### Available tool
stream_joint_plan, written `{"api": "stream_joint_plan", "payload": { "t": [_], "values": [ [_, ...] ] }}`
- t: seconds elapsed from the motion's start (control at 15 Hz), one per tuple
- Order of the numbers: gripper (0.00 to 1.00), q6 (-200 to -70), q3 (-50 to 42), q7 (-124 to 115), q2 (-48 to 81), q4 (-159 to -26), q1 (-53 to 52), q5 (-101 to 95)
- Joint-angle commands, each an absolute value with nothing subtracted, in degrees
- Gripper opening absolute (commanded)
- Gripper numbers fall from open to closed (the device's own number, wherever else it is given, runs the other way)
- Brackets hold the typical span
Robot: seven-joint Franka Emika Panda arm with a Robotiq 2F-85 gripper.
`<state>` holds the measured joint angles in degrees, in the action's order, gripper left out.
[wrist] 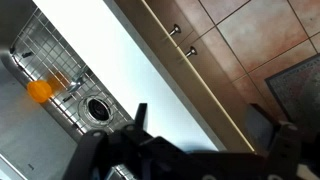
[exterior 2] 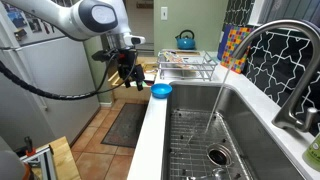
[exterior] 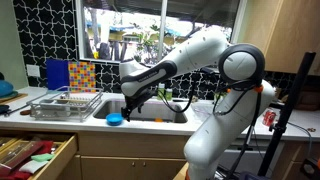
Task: Pour the content in the blue bowl at the edge of the sink into the sink
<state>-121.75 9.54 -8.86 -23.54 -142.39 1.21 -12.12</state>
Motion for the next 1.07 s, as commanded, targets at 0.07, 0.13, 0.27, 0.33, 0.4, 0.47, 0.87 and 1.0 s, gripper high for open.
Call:
{"api": "stream_joint_plan", "payload": {
  "t": [0.07, 0.13, 0.27, 0.33, 0.4, 0.47, 0.87, 1.0],
  "values": [
    [1.00, -121.5, 8.6, -9.2, -23.5, -142.3, 0.1, -12.6],
    [1.00, -121.5, 8.6, -9.2, -23.5, -142.3, 0.1, -12.6],
    [1.00, -123.4, 8.0, -11.8, -22.2, -140.5, 2.1, -14.4],
    [1.00, -124.7, 6.9, -11.2, -21.6, -139.8, 2.2, -13.6],
    [1.00, -127.4, 5.4, -10.0, -20.4, -138.9, 2.4, -12.5],
    [1.00, -130.0, 4.6, -10.1, -19.3, -138.2, 3.1, -13.1],
    [1.00, -140.6, 0.0, -7.9, -9.7, -134.5, 2.7, -6.3],
    [1.00, -142.3, -0.4, -5.8, -6.8, -133.7, 2.1, -2.5]
  ]
}}
